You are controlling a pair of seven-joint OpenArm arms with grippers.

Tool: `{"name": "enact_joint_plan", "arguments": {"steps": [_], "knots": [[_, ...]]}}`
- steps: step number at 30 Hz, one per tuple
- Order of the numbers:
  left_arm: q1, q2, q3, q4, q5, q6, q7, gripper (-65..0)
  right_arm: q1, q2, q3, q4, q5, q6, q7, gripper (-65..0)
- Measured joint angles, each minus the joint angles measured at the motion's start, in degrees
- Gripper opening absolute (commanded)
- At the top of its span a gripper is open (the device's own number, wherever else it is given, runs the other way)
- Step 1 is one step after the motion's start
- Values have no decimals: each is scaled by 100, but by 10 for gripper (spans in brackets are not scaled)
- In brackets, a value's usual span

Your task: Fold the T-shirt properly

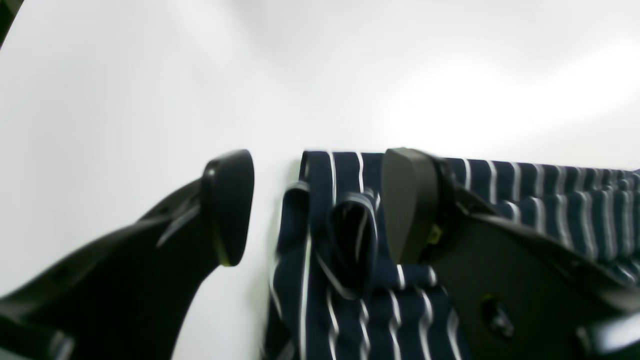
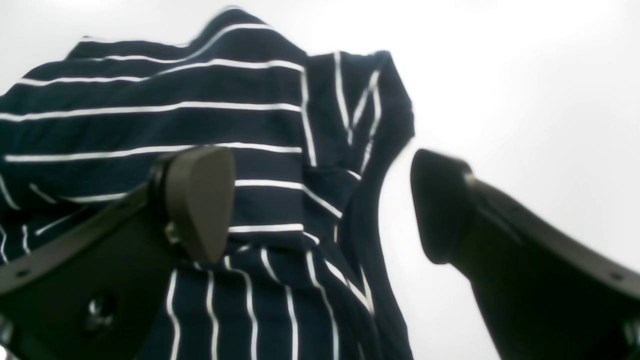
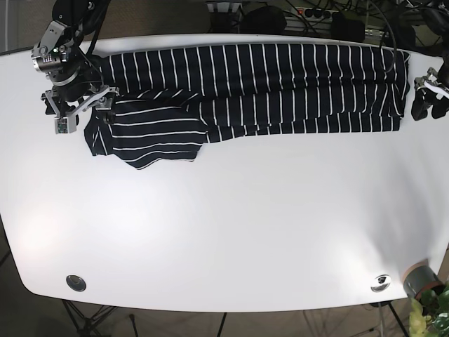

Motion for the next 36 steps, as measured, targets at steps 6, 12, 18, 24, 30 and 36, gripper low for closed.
{"name": "enact_joint_plan", "arguments": {"steps": [6,12,18,24,30,36], "knots": [[-74,11,50,-4,-632,2,393,-271,398,-2,0,-9,7,2,-431,-127],[-116,57,776,35,-682,-7,415,-271,791,35,-149,-138,-22,-76,-525,-127],[-105,426,927,33,-667,-2,398,-271,1401,299,-1014,-603,-269,-562,-907,-124],[-332,487,1421,4,219,-11,446,-271,1891,315,-1408,-1303,-389,-772,-973,-124],[-393,723,1220,9,1058,-9,-162,-271,2455,332,-1523,-2376,-319,-748,-944,-124],[-509,793,1327,-417,1961,-22,-326,-272,2686,476,-1521,-3169,-380,-774,-837,-125]]}}
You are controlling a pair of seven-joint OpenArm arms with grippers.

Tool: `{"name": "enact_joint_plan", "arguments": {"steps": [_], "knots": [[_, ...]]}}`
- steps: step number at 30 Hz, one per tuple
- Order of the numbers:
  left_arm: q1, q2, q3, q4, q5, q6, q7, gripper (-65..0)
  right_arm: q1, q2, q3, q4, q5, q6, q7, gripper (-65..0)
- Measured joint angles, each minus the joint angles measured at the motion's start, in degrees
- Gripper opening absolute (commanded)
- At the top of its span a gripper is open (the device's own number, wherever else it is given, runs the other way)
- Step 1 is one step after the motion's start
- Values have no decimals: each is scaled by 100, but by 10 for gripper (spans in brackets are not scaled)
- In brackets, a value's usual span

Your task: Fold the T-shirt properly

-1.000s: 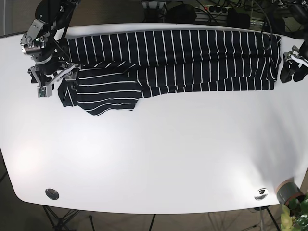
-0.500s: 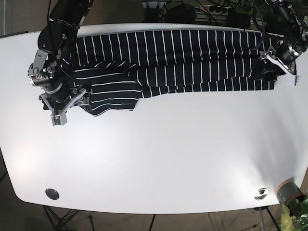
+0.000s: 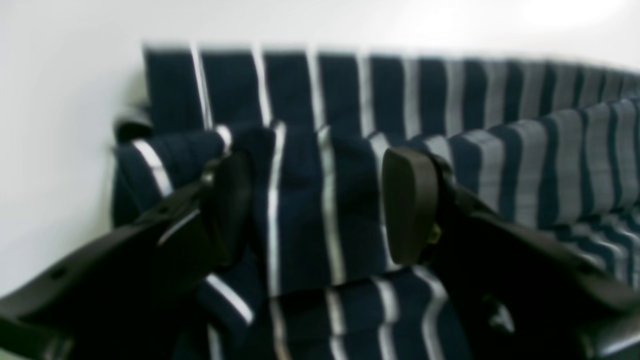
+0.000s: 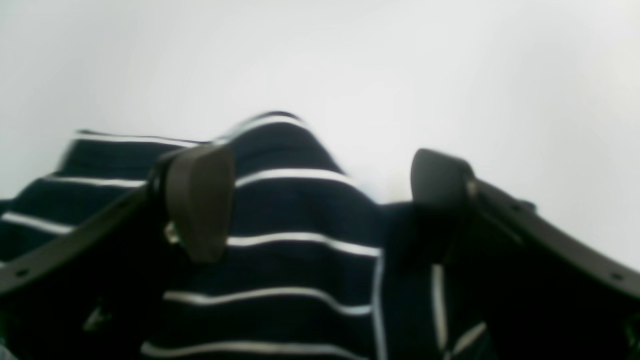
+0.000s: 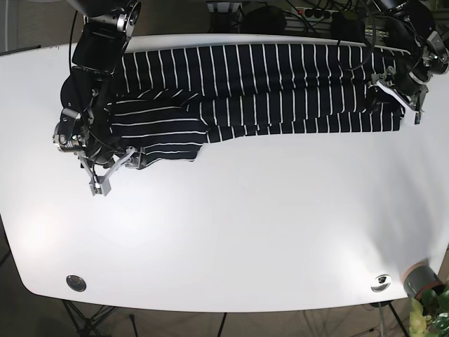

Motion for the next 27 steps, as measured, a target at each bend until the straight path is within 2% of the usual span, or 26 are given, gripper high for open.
{"name": "enact_joint_plan", "arguments": {"steps": [2,5,7,10,14,17,22,27], "knots": [[-138,-2,-9,-214,385,17,-81,-272,48,13,9,-166,-44,2,125,-125],[-243,-15,2,-461,562,4,-498,-272,66,13,-13,-332,17,2,249,-128],[-240,-17,9,-570,651,2,-669,-272,63,-4,-39,-374,17,2,282,-160],[-195,-17,0,-614,645,0,-817,-272,63,11,-245,-376,-4,4,302,-266],[-212,-20,-2,-619,645,0,-813,-272,63,-24,-286,-396,42,4,337,-488],[-216,-31,-2,-623,647,0,-811,-272,66,-22,-275,-400,46,2,334,-631],[-232,-28,4,-623,651,0,-809,-272,50,-26,-269,-317,74,2,323,-617],[-243,-31,4,-636,658,0,-809,-272,-203,-26,-260,562,96,4,295,-617]]}}
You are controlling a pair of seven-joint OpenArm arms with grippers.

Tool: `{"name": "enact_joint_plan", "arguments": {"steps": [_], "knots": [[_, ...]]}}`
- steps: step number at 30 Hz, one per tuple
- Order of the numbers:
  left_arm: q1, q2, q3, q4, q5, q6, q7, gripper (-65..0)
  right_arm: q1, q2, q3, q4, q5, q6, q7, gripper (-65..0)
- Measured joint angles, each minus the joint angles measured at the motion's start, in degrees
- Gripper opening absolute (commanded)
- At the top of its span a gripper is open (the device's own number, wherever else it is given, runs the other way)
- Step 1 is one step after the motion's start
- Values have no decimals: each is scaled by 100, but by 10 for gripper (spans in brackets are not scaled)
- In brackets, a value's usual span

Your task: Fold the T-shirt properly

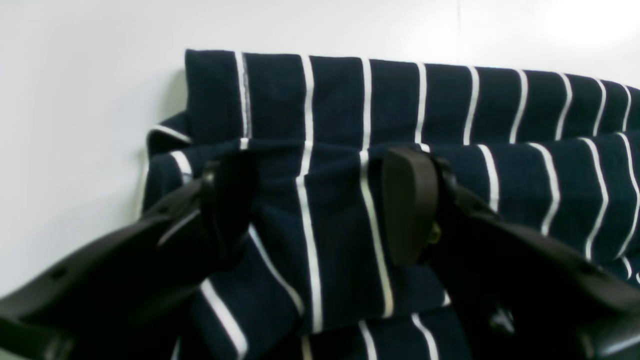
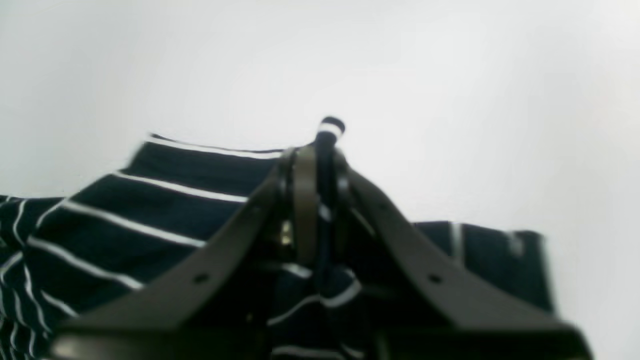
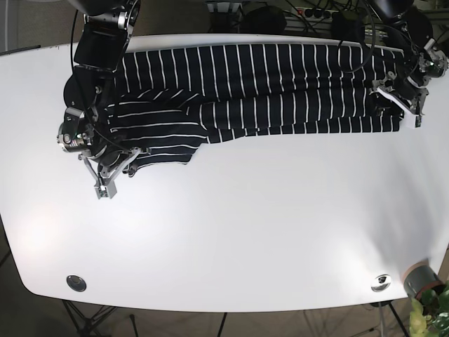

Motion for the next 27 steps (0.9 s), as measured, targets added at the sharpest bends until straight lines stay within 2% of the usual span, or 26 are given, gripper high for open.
{"name": "enact_joint_plan", "arguments": {"steps": [5,8,12,17,22,27], "knots": [[-4,0,4,-4,-2,0,0,-272,-466,-37,7,933,-13,-7,-170,-617],[-4,0,9,-4,11,0,-2,-272,-798,-146,13,1410,-42,-170,-236,-617],[-17,-11,11,-9,13,2,0,-272,-1373,-267,24,2155,-33,-256,-269,-617],[0,-90,20,-13,28,0,20,-272,-1978,-448,46,2638,-11,-262,-256,-610],[0,-201,26,-28,63,2,48,-272,-2350,-765,715,2636,4,-201,-140,-610],[-2,-271,22,-28,74,2,39,-272,-2503,-826,1209,2583,-33,-214,-7,-609]]}}
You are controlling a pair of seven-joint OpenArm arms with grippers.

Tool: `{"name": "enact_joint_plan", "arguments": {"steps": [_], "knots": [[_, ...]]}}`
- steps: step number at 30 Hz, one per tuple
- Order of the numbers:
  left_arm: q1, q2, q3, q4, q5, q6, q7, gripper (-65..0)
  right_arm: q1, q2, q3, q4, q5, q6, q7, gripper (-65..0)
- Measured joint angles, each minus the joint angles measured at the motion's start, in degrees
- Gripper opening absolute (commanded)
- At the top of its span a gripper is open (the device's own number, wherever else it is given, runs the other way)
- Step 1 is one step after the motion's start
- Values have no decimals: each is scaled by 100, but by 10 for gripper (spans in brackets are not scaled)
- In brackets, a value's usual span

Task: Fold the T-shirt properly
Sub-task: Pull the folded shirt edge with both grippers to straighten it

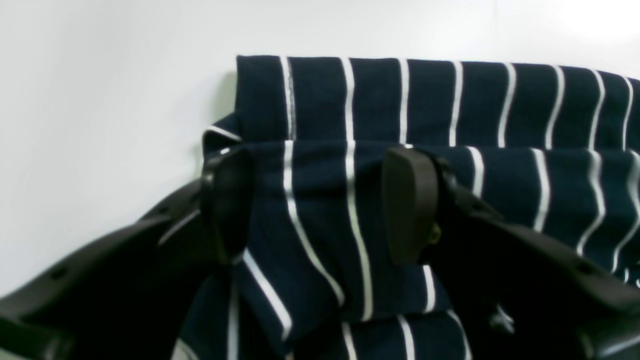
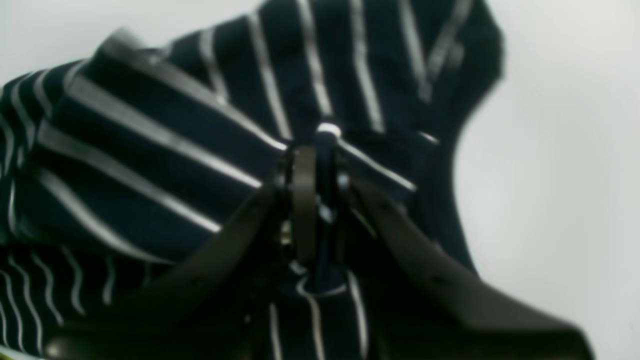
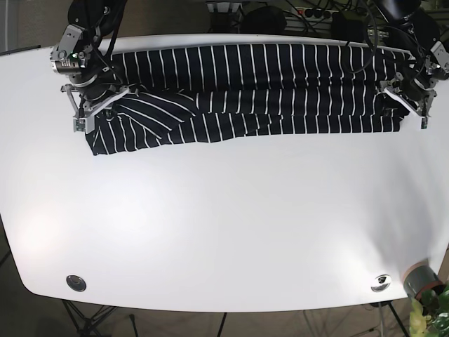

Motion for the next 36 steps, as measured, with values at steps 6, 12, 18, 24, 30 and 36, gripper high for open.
{"name": "enact_joint_plan", "arguments": {"steps": [6,12,18,24,30,36], "knots": [[-101,-142,284,-4,24,2,9,-272,-13,-22,343,-2,33,20,4,-609],[-155,-210,422,-4,-11,-2,-15,-272,-70,-11,426,0,20,17,9,-607],[-133,-210,411,-7,0,0,4,-272,-188,-39,428,4,20,295,7,-585],[-391,-210,396,11,-15,2,61,-272,-199,-44,426,4,22,826,31,-279],[-527,-323,387,151,-20,0,83,-272,-153,-24,699,7,848,841,33,-52],[-546,-367,398,752,-22,0,76,-272,-162,422,439,0,1862,1228,-9,-52]]}}
